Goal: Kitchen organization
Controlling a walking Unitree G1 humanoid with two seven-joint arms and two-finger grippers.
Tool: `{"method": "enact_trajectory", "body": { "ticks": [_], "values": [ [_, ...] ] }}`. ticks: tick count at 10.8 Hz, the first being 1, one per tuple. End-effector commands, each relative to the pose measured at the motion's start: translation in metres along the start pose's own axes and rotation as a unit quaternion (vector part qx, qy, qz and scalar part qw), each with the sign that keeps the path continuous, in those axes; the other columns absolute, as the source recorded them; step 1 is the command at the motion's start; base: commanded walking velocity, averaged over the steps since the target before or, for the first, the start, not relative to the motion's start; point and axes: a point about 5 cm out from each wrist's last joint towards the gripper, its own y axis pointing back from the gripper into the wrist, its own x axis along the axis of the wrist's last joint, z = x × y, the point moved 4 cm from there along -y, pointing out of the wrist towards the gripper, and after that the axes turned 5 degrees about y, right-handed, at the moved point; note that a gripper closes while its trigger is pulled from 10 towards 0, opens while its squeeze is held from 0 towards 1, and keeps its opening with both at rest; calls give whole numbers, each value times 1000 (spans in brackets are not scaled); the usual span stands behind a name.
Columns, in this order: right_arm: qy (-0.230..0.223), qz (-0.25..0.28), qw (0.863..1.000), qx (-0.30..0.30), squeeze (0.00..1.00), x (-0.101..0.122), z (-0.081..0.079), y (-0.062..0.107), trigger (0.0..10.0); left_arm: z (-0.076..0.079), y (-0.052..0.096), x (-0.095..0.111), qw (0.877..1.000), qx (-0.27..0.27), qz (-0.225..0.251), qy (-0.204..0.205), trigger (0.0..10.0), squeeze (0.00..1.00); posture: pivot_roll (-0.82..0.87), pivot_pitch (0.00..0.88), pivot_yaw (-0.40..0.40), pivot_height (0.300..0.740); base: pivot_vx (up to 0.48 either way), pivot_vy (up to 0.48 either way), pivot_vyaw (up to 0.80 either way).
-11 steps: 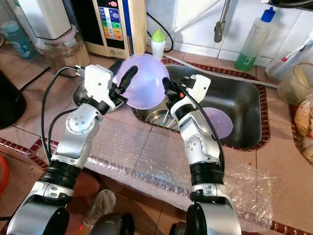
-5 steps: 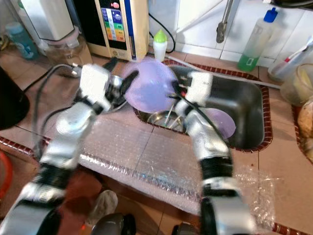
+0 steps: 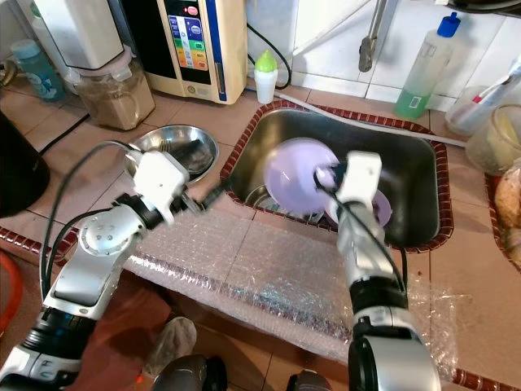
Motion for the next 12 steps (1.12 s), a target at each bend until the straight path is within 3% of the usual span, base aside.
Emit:
{"method": "enact_trajectory", "body": {
  "ticks": [1,2,4,7,8,10,12],
  "values": [
    [-7,-23,999,-28,569,-14,5,3,10000,10,0,-3,999,-34,-18,-14,10000,1000,-12,26,54,740,0,0,0],
    [-35,-41,998,-43,1000,-26,6,6,10000,17,0,-7,998,-50,-32,-22,10000,1000,-16,22,51,740,0,0,0],
    [-61,-37,996,-55,1000,-28,5,8,10000,21,1,-11,996,-64,-49,-23,10000,1000,-25,17,53,740,0,0,0],
    [-77,0,997,-18,1000,-16,-6,11,10000,18,2,-16,994,-75,-66,-31,10000,1000,-33,14,51,740,0,0,0],
    [-57,40,998,6,1000,-2,-12,13,10000,10,1,-13,996,-55,-64,-37,10000,1000,-33,15,48,740,0,0,0],
    [-61,122,988,69,1000,27,-34,24,10000,-18,-2,-3,998,44,-35,-35,10000,1000,-36,16,47,740,0,0,0],
    [-69,146,981,104,1000,38,-47,32,10000,-44,4,4,989,143,-8,-29,10000,1000,-41,17,42,740,0,0,0]
  ]
}}
